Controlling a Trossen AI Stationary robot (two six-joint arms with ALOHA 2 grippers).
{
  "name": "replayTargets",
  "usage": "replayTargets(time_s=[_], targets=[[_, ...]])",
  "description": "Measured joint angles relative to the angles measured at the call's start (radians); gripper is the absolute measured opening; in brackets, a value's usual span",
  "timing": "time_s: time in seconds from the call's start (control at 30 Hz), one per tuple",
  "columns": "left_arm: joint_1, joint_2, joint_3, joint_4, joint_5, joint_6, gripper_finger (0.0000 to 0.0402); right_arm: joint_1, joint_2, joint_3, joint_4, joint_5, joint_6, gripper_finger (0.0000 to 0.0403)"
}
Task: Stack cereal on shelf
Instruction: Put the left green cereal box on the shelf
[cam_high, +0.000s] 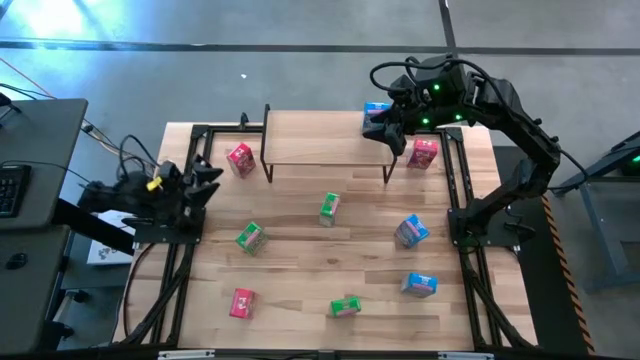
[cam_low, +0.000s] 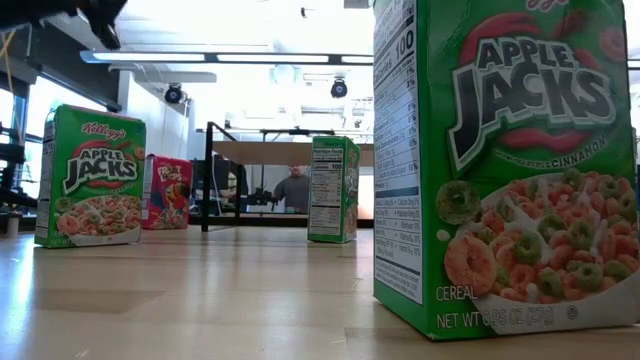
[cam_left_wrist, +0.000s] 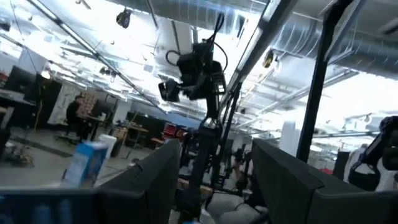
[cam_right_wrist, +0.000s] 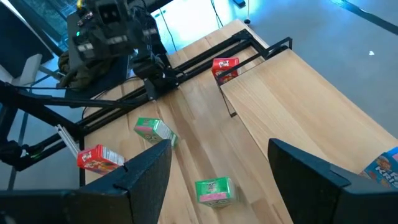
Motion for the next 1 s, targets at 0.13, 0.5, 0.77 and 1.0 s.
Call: replayTargets(time_s=[0.13,0.5,0.77,1.0], targets=[[0.0,0.06,0.115,-0.101,-0.004,0.042,0.019,0.0,0.0,0.0,0.0,0.0,-0.015,0.0259],[0.001,0.358,0.558,-0.696,-0.104,-0.131,0.019,0.0,0.0,0.0,-0.002,0.002,-0.019,0.0259],[0.001,0.499,0.773,-0.94,-0.148,-0.425,0.019,0.0,0.0,0.0,-0.003,0.003,-0.045,0.0259],[0.0,0.56,0.861,-0.933,-0.068,-0.463,0.019,0.0,0.0,0.0,-0.031,0.044,-0.046,0.0259]])
